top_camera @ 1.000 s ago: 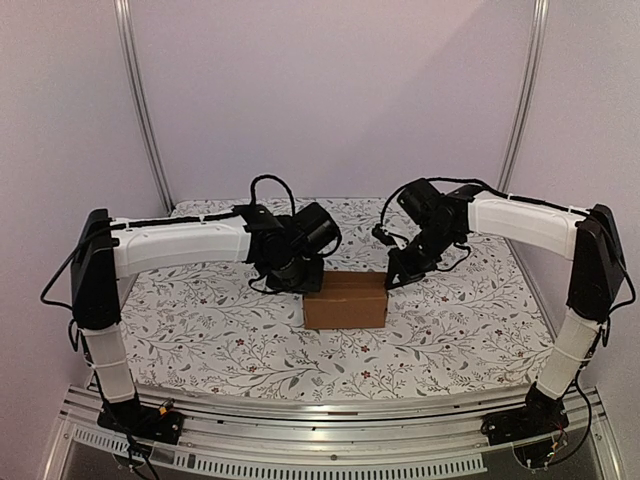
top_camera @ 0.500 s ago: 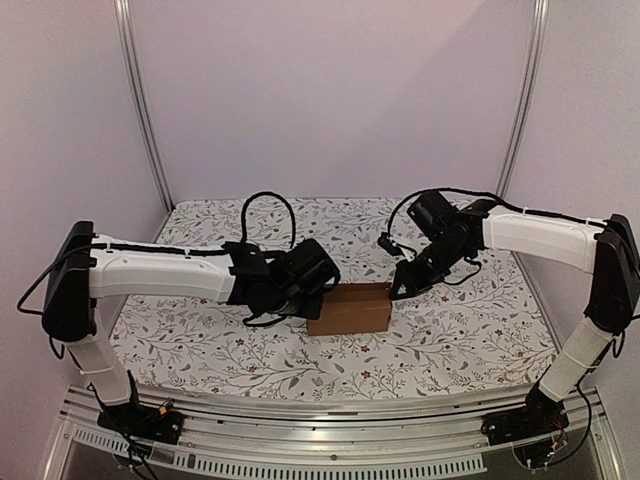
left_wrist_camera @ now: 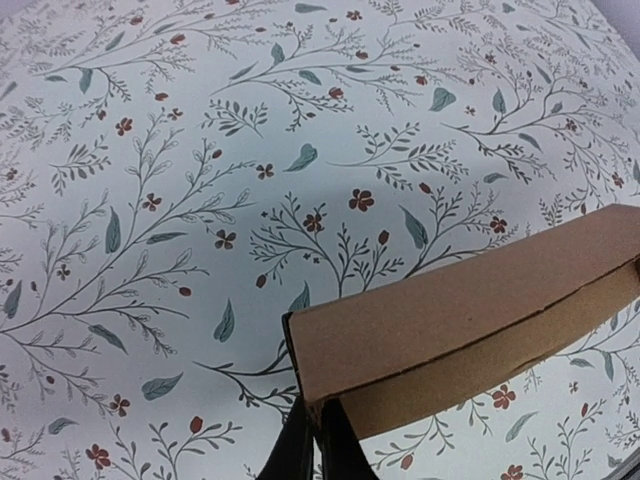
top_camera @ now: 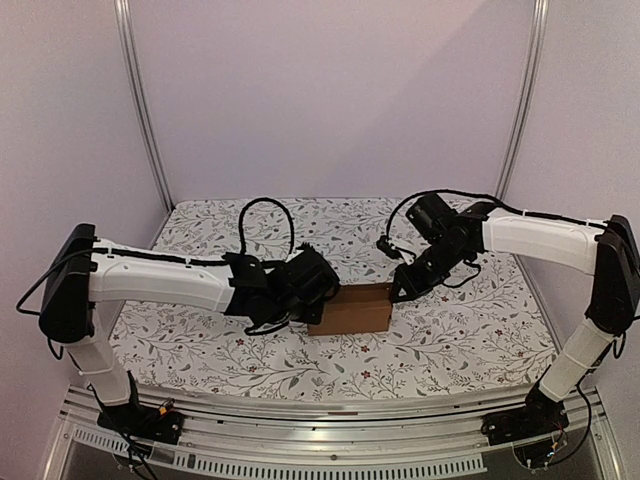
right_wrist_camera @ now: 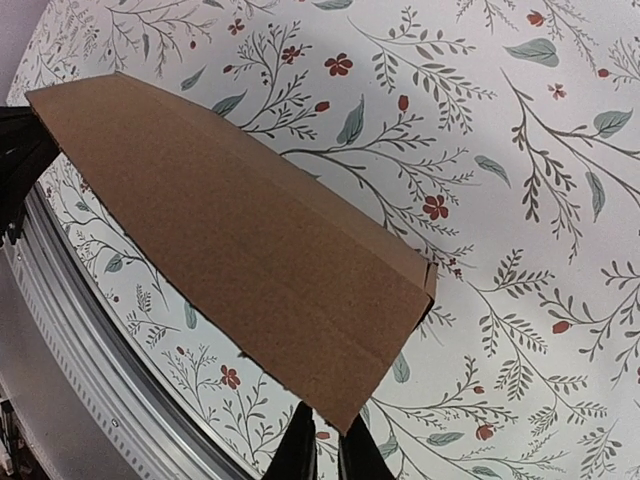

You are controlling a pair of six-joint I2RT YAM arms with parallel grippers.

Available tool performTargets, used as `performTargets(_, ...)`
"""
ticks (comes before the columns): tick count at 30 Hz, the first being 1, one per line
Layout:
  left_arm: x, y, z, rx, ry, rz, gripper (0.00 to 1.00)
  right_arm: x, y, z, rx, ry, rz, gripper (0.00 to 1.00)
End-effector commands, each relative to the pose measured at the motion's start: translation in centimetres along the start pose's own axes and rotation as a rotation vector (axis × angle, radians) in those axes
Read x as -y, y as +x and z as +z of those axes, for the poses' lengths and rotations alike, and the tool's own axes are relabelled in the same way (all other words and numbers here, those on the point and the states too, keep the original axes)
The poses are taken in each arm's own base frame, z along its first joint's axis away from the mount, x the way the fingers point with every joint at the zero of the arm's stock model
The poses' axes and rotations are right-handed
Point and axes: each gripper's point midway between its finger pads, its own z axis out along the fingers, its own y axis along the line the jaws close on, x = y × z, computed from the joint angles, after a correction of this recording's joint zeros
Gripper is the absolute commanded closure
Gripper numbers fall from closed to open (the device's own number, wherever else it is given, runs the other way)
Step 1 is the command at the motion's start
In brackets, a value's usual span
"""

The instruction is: Fold the paper box

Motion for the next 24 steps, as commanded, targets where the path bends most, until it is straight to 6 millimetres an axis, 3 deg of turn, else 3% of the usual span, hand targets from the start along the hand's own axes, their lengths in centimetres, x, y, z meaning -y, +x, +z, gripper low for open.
performTargets(1, 0.4, 0.9, -1.8, -0.017, 0.034, 0.022, 0.89, -1.3, -0.9, -2.2, 0.044, -0.005, -0.075, 0.92)
performTargets(11, 1.1, 0.3, -3.3, -0.032, 0.089, 0.026, 0.82, -1.5, -0.3, -4.1, 0.026, 0.021, -0.117, 0.75)
performTargets(15, 0.7, 0.2, -5.2, -0.048, 0.11, 0.066, 0.81, -1.0, 0.9, -6.3, -0.058, 0.083, -0.214, 0.68)
performTargets(21, -0.1, -2.8, -8.0, 0.071, 0.185, 0.093, 0.73, -3.1, -2.1, -8.1, 0.032, 0.027, -0.37, 0.59)
performTargets(24, -0.5, -3.7, -8.2, 0.093, 0.238, 0.067, 0.73, -4.8, -4.4, -8.2, 0.068, -0.027, -0.506, 0.63)
